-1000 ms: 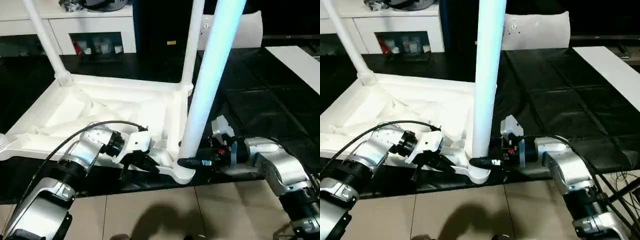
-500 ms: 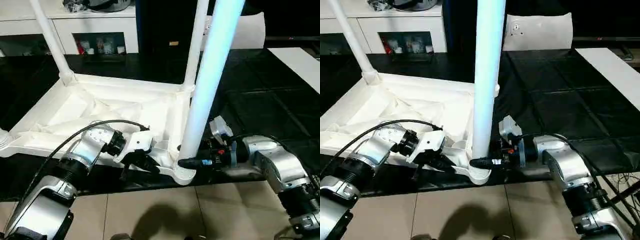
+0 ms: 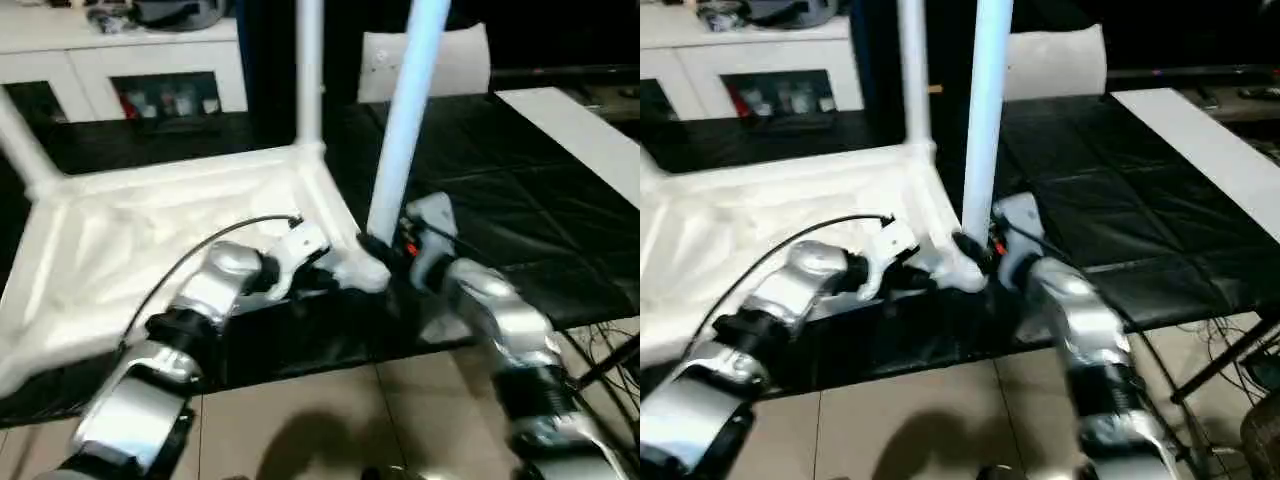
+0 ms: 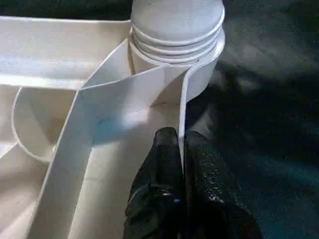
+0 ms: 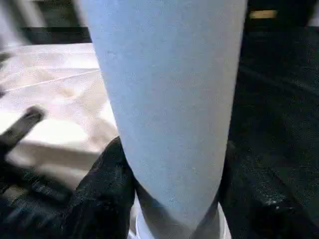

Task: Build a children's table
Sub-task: Rotate leg to tighten

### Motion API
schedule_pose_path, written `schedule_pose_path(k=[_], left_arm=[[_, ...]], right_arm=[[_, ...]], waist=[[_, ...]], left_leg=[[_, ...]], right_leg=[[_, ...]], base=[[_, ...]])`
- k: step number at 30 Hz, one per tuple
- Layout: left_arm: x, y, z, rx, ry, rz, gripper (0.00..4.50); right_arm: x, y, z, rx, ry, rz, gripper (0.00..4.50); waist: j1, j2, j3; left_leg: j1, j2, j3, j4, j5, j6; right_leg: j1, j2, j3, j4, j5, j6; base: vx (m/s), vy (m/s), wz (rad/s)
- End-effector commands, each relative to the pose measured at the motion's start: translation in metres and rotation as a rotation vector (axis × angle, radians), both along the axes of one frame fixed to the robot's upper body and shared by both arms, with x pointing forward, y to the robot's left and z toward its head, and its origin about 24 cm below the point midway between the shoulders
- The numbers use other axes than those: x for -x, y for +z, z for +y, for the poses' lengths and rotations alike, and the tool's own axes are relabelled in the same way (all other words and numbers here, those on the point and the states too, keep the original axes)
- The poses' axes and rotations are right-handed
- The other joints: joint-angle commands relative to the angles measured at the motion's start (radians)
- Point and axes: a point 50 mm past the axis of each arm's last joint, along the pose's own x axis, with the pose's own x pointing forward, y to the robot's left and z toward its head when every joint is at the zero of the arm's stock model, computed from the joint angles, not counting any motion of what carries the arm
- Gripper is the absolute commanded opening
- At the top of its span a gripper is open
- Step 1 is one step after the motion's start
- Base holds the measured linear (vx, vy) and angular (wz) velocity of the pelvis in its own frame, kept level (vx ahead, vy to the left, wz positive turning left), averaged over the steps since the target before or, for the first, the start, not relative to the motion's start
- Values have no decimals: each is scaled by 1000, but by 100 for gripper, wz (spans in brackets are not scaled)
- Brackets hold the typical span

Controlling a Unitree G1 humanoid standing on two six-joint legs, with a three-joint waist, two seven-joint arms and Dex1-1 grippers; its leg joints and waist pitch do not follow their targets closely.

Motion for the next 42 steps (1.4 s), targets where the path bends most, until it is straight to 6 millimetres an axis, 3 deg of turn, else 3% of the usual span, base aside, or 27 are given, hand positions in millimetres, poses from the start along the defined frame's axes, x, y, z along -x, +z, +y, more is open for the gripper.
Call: schedule_pose_path(k=[1, 3, 4, 6, 12, 14, 18, 19, 21, 25, 27, 28, 30, 32, 33, 42], left_arm=[[-11, 21, -16, 63, 72, -96, 0], [-12, 22, -19, 39, 68, -125, 0], [-12, 22, -18, 26, 58, -128, 0], [-11, 21, -17, 18, 51, -127, 0], [-7, 21, 2, 21, -54, -160, 0], [-3, 20, 6, 19, -120, -163, 0], [9, 16, 14, 7, -296, -135, 0], [14, 15, 17, 2, -366, -113, 0], [15, 15, 18, 5, -393, -103, 0], [26, 14, 23, -43, -580, -35, 0], [27, 14, 24, -53, -603, -28, 0], [30, 13, 25, -71, -656, -10, 0], [31, 14, 26, -79, -676, -8, 0], [32, 14, 26, -96, -717, -3, 0], [32, 14, 26, -103, -730, -3, 0], [35, 15, 25, -112, -789, 9, 0]], right_arm=[[7, -18, 35, 0, 59, 111, 196], [3, -15, 44, 14, 30, 87, 196], [2, -14, 44, 13, 21, 68, 251], [2, -13, 43, 10, 15, 55, 265], [6, -3, 11, -46, 57, -44, 314], [9, 0, 1, -43, 105, -68, 344], [20, 6, -22, 7, 284, -107, 359], [25, 7, -30, 33, 363, -107, 385], [27, 7, -33, 46, 397, -99, 393], [39, 10, -39, 75, 632, -58, 393], [41, 10, -39, 68, 668, -48, 393], [45, 11, -38, 64, 756, -29, 377], [46, 11, -39, 62, 786, -19, 358], [47, 11, -38, 49, 850, 6, 355], [48, 11, -37, 45, 869, 15, 345], [56, 10, -36, 40, 1019, 107, 270]], waist=[[4, -1, -66], [0, 1, -68], [0, -2, -68], [2, -1, -68], [9, 6, -73], [8, 2, -75], [14, 1, -72], [19, 8, -70], [23, 4, -69], [42, 4, -64], [51, 4, -63], [59, 4, -66], [63, 4, -66], [68, -5, -67], [70, -2, -67], [82, -7, -68]], left_leg=[[-8, -20, 14, -71, -204, 49], [-10, -18, 14, -71, -179, 53], [-8, -18, 16, -70, -172, 56], [-9, -19, 17, -71, -169, 62], [-12, -13, 15, -71, -141, 83], [-16, -13, 15, -70, -126, 89], [-14, -10, 17, -69, -138, 110], [-12, -10, 17, -69, -145, 111], [-10, -7, 19, -70, -156, 108], [-2, -1, 21, -74, -194, 92], [0, 2, 21, -75, -205, 91], [4, 3, 21, -74, -207, 88], [0, 3, 20, -75, -195, 82], [-2, 2, 20, -75, -187, 82], [-3, 3, 20, -75, -179, 82], [-4, 3, 21, -73, -153, 77]], right_leg=[[67, -41, 23, -86, -442, -96], [68, -43, 28, -79, -383, -120], [68, -42, 30, -77, -367, -128], [70, -43, 31, -76, -370, -133], [78, -43, 35, -64, -251, -166], [82, -46, 37, -57, -214, -188], [81, -45, 37, -60, -227, -193], [79, -47, 39, -61, -245, -188], [76, -46, 38, -64, -271, -186], [70, -45, 37, -69, -335, -175], [69, -48, 38, -69, -346, -175], [68, -49, 38, -68, -346, -177], [69, -49, 39, -64, -328, -181], [72, -49, 38, -63, -329, -177], [71, -50, 39, -62, -327, -174], [70, -51, 39, -62, -342, -160]], base=[[0, 0, 0], [0, 0, 0], [0, 0, 0], [0, 0, 0], [0, 0, 0], [0, 0, 0], [0, 0, 0], [0, 0, 0], [0, 0, 0], [0, 0, 0], [0, 0, 0], [0, 0, 0], [0, 0, 0], [0, 0, 0], [0, 0, 0], [0, 0, 0]])
